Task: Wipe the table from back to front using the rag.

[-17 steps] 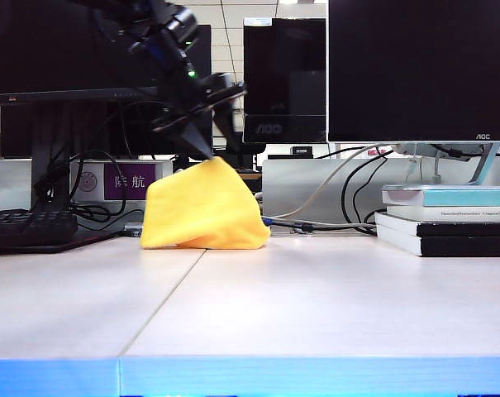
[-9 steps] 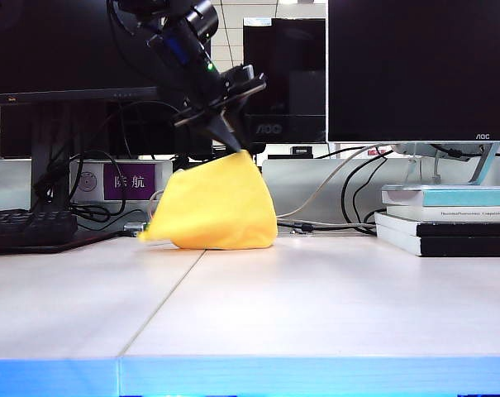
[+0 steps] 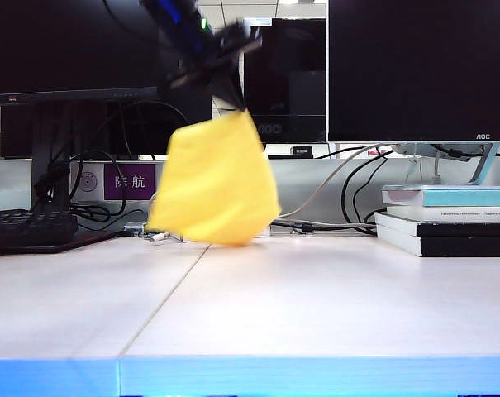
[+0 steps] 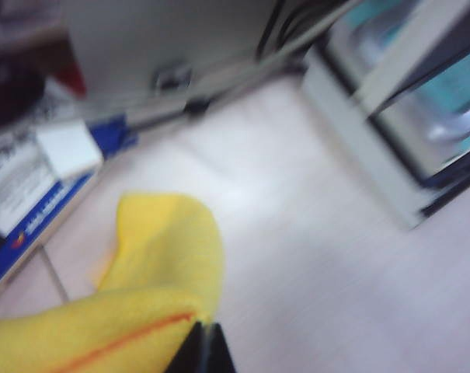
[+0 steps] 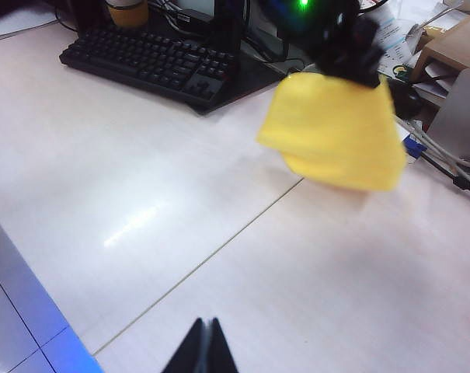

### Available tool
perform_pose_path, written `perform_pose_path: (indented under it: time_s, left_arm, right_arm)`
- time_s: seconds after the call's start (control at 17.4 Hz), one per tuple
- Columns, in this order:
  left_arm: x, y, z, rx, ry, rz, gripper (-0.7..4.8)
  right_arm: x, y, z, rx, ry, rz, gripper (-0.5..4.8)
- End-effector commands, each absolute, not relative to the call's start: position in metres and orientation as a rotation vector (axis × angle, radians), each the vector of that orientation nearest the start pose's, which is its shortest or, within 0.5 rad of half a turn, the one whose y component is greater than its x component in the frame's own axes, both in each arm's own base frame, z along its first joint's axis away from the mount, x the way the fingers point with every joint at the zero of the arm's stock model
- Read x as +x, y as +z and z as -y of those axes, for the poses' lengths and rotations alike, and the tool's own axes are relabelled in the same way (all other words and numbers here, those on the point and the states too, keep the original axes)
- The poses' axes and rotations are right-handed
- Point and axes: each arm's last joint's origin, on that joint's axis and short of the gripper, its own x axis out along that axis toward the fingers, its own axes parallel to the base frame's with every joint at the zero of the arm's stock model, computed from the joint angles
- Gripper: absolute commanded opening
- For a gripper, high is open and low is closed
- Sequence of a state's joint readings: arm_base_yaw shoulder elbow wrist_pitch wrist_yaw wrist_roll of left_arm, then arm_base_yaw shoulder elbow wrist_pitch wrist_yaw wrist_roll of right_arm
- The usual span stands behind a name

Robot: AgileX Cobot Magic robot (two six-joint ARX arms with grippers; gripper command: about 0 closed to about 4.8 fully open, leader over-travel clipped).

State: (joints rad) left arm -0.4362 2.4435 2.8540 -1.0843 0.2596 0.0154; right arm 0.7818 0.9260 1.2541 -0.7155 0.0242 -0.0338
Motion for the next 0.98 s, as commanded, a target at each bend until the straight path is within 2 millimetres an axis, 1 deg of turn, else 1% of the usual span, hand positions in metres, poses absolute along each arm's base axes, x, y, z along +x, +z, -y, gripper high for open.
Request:
perform_pose_path:
  time_s: [0.06, 0.11, 0.17, 0.23, 0.29, 0.34, 0.4, 0.46, 0.52, 0.57, 0.63, 0.69, 0.75, 0.8, 0.86, 0.92, 0.98]
  left_arm:
    - [0.439, 0.387, 0.216, 0.084, -0.677, -0.607, 1.79]
    - [0.437, 0.389, 0.215, 0.084, -0.676, -0.601, 2.49]
    - [0.435, 0.393, 0.214, 0.085, -0.677, -0.592, 3.57]
    - [0.434, 0.395, 0.214, 0.088, -0.678, -0.588, 3.57]
    - [0.434, 0.395, 0.213, 0.110, -0.685, -0.580, 1.54]
    - [0.434, 0.395, 0.213, 0.110, -0.678, -0.582, -0.35]
    - [0.434, 0.395, 0.213, 0.110, -0.677, -0.582, 0.14]
    - [0.434, 0.395, 0.213, 0.110, -0.677, -0.582, -0.05]
    - [0.434, 0.396, 0.213, 0.109, -0.678, -0.573, -0.01]
    - [0.435, 0.396, 0.214, 0.108, -0.679, -0.562, 0.62]
    - [0.436, 0.398, 0.214, 0.105, -0.678, -0.546, 2.39]
    - [0.436, 0.399, 0.214, 0.091, -0.676, -0.539, 3.39]
    - [0.435, 0.401, 0.214, 0.067, -0.670, -0.539, 3.72]
    - [0.434, 0.403, 0.213, 0.064, -0.669, -0.539, 3.72]
    - [0.431, 0.407, 0.212, 0.066, -0.670, -0.536, 3.29]
    - [0.428, 0.410, 0.211, 0.072, -0.676, -0.529, 1.65]
    - [0.426, 0.414, 0.210, 0.082, -0.687, -0.520, -0.17]
  right_arm:
    - [0.116, 0.417, -0.114, -0.179, 0.756, -0.331, -0.05]
    - [0.116, 0.417, -0.114, -0.179, 0.756, -0.330, -0.05]
    - [0.116, 0.417, -0.114, -0.179, 0.756, -0.331, -0.05]
    - [0.116, 0.417, -0.114, -0.179, 0.756, -0.331, -0.05]
    - [0.116, 0.417, -0.114, -0.179, 0.756, -0.330, -0.05]
    - [0.116, 0.417, -0.114, -0.179, 0.755, -0.330, -0.05]
    - [0.116, 0.417, -0.114, -0.179, 0.755, -0.330, -0.05]
    - [0.116, 0.417, -0.114, -0.179, 0.755, -0.331, -0.05]
    - [0.116, 0.417, -0.114, -0.179, 0.755, -0.331, -0.05]
    - [0.116, 0.417, -0.114, -0.179, 0.755, -0.330, -0.05]
    - [0.116, 0.417, -0.114, -0.179, 0.755, -0.330, -0.05]
    - [0.116, 0.417, -0.114, -0.179, 0.754, -0.328, -0.05]
    - [0.117, 0.418, -0.114, -0.178, 0.733, -0.317, -0.05]
    - [0.118, 0.419, -0.114, -0.179, 0.696, -0.304, -0.05]
    - [0.121, 0.421, -0.113, -0.190, 0.628, -0.271, -0.05]
    - [0.123, 0.423, -0.114, -0.212, 0.591, -0.235, -0.05]
    - [0.125, 0.425, -0.115, -0.228, 0.571, -0.206, -0.05]
